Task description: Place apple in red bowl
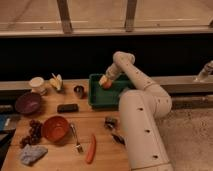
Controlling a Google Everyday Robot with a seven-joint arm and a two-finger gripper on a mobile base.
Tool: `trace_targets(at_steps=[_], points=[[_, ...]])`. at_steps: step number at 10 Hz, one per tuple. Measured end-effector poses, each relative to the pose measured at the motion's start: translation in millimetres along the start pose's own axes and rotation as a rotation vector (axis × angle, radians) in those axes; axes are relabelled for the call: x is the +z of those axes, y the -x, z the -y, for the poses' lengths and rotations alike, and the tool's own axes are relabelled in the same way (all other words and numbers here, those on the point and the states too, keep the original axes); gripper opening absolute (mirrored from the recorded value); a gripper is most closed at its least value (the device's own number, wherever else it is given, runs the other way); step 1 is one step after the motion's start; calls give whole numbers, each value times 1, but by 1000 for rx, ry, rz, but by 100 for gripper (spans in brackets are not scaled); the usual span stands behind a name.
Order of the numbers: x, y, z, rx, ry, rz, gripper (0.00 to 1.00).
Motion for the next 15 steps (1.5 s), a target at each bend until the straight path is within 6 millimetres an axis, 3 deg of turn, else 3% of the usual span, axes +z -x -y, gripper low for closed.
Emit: trace_targets(at_steps=[1,3,6,8,10,12,14,15], points=[[-6,-1,0,1,-10,4,1],[-24,-2,2,8,-42,0,0],[-70,-1,-7,25,-112,13,0],[-108,-16,-21,39,-145,19,0],[-117,-26,-45,36,-128,17,0],[-115,-20,-71,0,-81,6,0],[-105,-3,-114,-70,-20,-8,0],[-106,-4,-111,-72,-28,-10,0]])
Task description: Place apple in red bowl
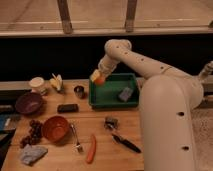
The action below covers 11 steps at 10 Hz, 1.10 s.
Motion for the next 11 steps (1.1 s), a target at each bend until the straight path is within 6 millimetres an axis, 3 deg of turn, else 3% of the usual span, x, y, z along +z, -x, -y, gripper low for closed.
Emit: trace_targets(at_steps=[2,6,7,11], points=[[-2,-3,6,7,-6,0,0],[4,2,-6,-40,9,-22,0],[8,4,-18,-70,21,-31,0],[33,-6,-109,-252,107,-100,0]])
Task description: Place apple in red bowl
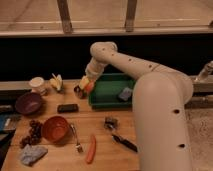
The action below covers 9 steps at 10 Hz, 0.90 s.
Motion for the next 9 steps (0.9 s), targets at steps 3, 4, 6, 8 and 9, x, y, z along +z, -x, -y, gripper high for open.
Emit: trace_targets(at_steps=[3,4,6,8,9], points=[[22,10,-63,-134,62,-51,0],[21,7,-58,-128,56,-53,0],[20,7,-57,-127,56,-53,0],[21,7,-58,-127,58,-53,0],[20,6,-57,-127,60,-53,0]])
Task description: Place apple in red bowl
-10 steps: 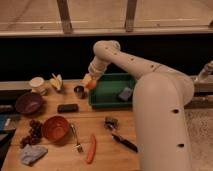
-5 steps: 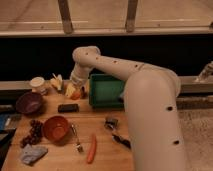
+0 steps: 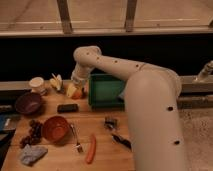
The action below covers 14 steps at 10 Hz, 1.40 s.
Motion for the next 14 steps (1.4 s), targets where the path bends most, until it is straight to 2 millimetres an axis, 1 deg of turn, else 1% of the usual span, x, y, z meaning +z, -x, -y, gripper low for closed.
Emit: trace_targets(at_steps=[2,4,6,8,9,11,12,13,14], points=[[6,1,-9,-24,19,-10,0],[21,1,-41,-71,56,-30,0],[40,4,-79,-127,96,-51,0],[68,9,-115,-182,153,-92,0],[92,12,-133,-222,198,-120,0],[115,10,-150,-255,254,-150,0],[124,5,-154,-264,285,-173,0],[129,1,-157,-262,301,-178,1],[128,-6,-158,-261,304,-185,5]])
